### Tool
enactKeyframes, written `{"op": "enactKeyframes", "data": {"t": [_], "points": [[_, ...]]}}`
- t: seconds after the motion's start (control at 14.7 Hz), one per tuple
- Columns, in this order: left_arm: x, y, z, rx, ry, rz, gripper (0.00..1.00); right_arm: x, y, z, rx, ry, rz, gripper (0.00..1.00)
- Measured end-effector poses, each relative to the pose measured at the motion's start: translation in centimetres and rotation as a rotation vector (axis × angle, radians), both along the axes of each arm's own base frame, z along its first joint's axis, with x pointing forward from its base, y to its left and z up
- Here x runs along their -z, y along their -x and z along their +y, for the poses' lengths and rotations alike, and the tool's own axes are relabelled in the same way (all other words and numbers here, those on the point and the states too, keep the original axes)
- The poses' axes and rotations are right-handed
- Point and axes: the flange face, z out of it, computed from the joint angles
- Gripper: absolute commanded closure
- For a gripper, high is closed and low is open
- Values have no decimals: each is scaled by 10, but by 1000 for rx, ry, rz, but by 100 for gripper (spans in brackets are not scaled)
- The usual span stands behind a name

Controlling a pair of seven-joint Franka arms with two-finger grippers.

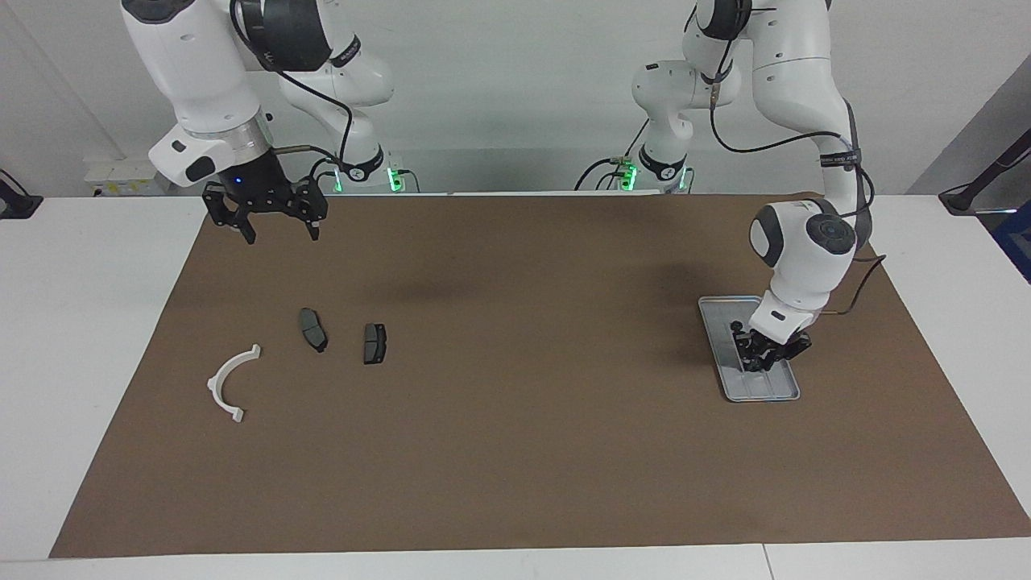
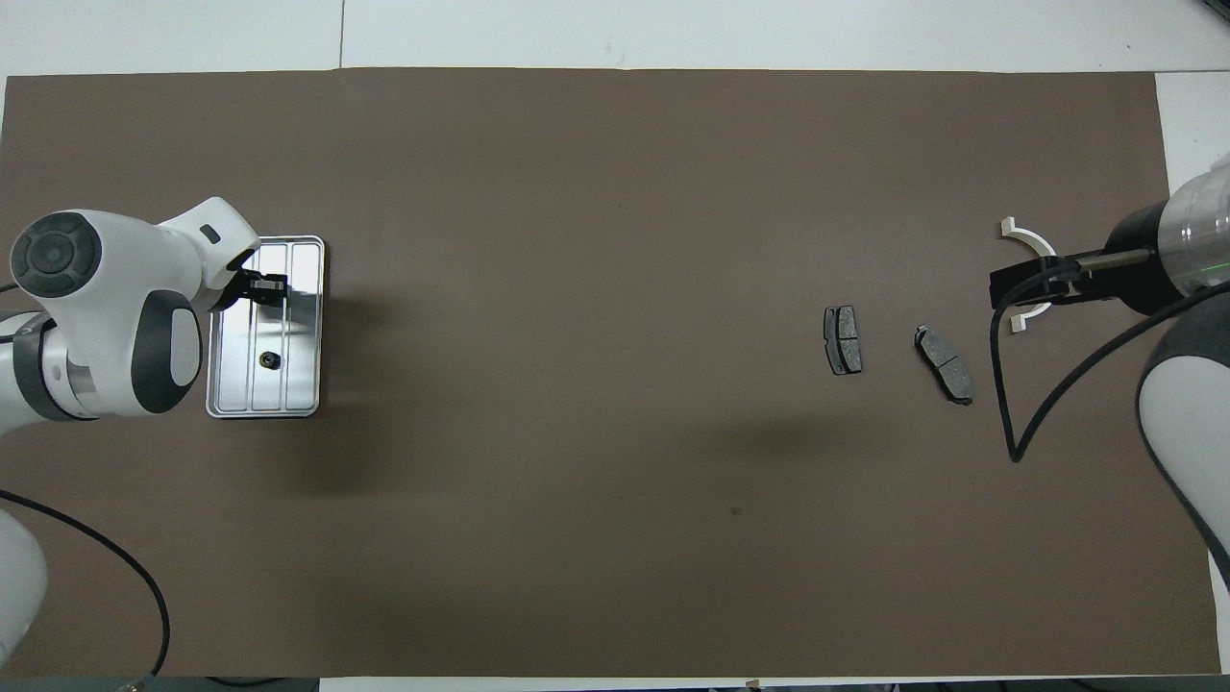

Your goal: Pick bearing gear from pile to tray

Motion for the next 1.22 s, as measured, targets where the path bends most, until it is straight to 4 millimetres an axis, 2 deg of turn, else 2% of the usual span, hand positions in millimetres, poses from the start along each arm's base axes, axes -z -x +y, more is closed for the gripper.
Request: {"op": "enactKeyframes", "data": {"t": [0.14, 0.2, 0.27, 0.34, 0.41, 0.75, 0.88, 1.02, 1.22], "points": [[0, 2, 0, -6, 2, -13, 87, 1, 1, 1, -1, 1, 12, 0], [0, 2, 0, -7, 2, -14, 76, 2, 2, 1, -1, 1, 18, 0], [0, 2, 0, -8, 2, -14, 34, 2, 2, 1, -1, 1, 21, 0], [0, 2, 0, -8, 2, -14, 5, 2, 3, 1, -1, 2, 22, 0], [0, 2, 0, -9, 2, -14, 0, 2, 3, 1, -1, 2, 23, 0], [4, 3, 0, -9, 2, -5, 0, 2, 3, 1, -1, 2, 23, 0], [-4, 0, 1, -11, 0, 15, 0, 2, 3, 1, -1, 2, 23, 0], [-33, -11, 3, -18, -4, 38, 0, 2, 3, 0, -1, 2, 23, 0], [-115, -19, 8, -57, 12, -3, 0, 2, 3, 0, 0, 2, 23, 0]]}}
